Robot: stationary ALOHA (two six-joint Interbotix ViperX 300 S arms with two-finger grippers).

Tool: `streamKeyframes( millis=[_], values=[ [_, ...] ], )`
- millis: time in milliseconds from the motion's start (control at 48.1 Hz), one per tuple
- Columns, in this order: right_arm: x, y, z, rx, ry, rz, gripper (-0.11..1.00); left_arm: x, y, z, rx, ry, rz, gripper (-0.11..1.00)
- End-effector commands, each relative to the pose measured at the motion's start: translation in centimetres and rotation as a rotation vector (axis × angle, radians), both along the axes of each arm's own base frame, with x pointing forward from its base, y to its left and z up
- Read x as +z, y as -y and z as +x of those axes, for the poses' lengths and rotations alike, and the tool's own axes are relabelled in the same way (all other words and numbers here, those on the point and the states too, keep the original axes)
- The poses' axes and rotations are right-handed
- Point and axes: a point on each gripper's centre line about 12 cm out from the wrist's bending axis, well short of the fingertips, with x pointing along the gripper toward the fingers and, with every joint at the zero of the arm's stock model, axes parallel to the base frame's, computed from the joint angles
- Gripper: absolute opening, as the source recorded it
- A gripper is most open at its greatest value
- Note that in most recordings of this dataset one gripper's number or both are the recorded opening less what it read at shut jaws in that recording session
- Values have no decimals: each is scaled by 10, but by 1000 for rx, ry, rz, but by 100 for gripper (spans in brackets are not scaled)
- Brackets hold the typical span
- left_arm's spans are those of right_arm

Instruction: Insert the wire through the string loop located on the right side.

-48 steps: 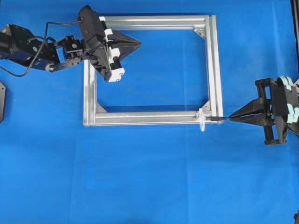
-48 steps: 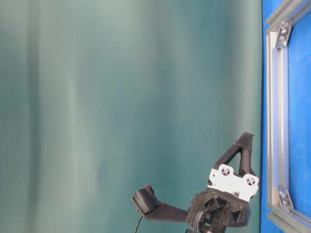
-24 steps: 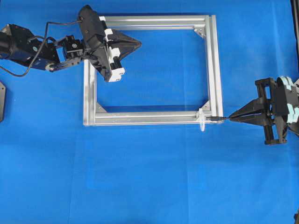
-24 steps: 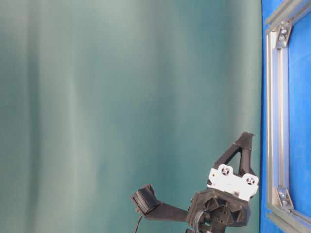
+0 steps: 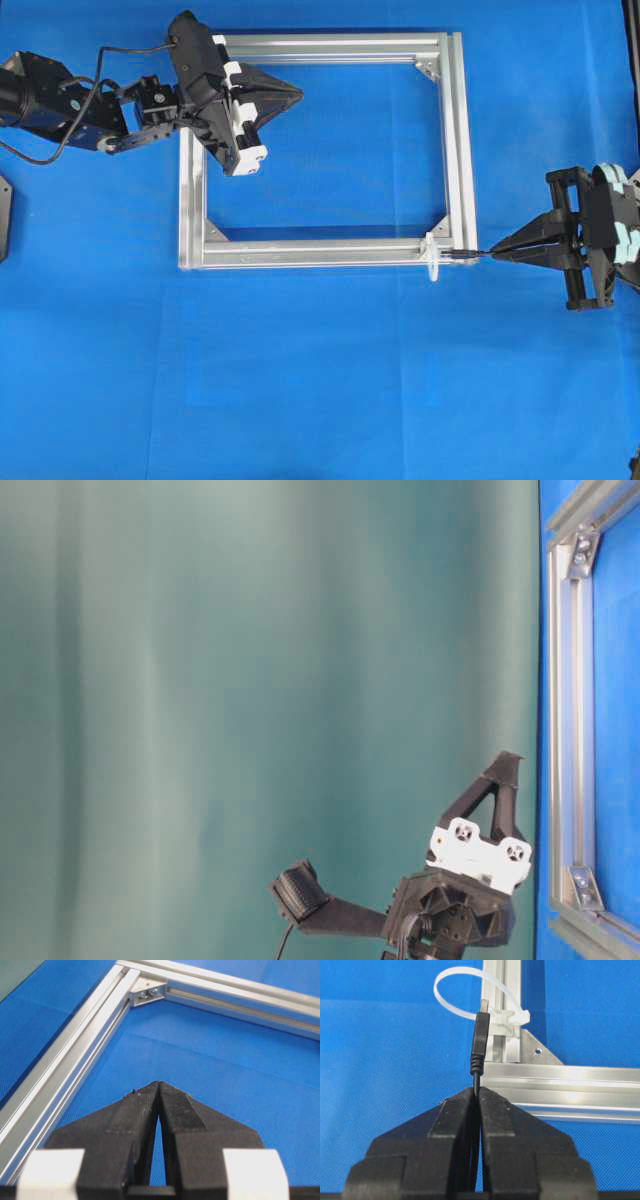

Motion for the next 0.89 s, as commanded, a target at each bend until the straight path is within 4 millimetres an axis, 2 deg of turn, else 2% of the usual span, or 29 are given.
streamKeyframes(
  millis=[0,416,873],
  values=[
    [4,0,4,-3,20,2,-4,18,-1,4,-4,55,19,0],
    [6,-1,9,-3,24,3,-4,19,-1,5,-4,57,19,0],
    [2,-4,47,-24,45,-19,-4,20,-1,6,-4,59,21,0]
  ],
)
